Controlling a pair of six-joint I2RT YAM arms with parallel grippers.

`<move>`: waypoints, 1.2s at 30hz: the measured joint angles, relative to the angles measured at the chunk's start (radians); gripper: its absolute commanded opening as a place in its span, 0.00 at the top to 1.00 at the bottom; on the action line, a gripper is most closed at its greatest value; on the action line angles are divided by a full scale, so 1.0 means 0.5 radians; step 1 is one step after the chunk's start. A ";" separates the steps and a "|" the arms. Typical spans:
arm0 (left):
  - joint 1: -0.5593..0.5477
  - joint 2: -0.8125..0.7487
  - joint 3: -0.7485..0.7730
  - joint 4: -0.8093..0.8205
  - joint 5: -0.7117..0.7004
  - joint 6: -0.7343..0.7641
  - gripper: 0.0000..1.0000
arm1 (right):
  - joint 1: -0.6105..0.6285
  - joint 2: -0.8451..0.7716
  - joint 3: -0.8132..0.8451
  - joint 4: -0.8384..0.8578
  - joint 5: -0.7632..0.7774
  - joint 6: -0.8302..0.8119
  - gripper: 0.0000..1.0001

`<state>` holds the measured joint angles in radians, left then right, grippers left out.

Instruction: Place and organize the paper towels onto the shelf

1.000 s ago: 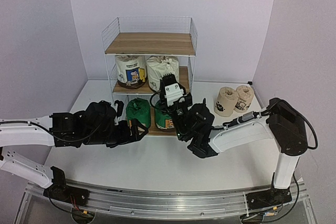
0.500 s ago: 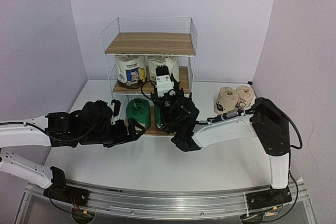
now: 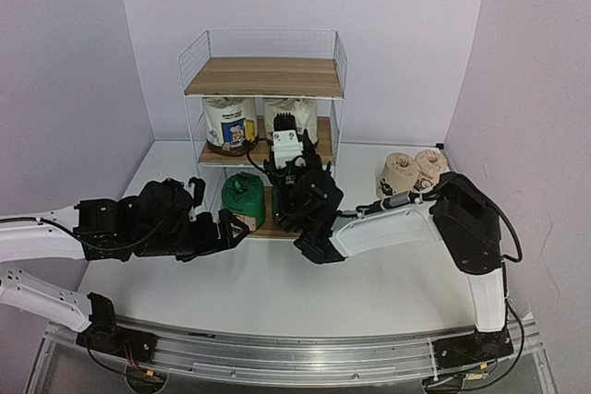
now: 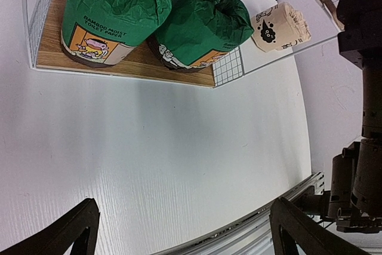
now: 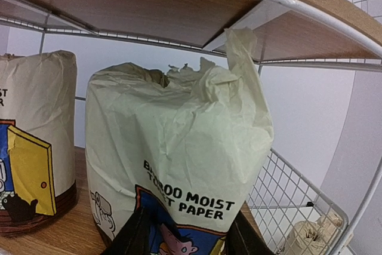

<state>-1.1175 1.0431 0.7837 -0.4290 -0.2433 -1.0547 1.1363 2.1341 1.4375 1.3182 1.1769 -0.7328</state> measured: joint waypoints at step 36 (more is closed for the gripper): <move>0.000 -0.144 -0.028 -0.134 -0.051 0.068 0.00 | 0.643 -0.575 -0.723 -0.017 0.561 -0.844 0.02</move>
<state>-1.1175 0.9710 0.7698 -0.4961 -0.2688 -1.0204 1.4577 1.8464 1.0761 1.3099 1.4574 -1.1547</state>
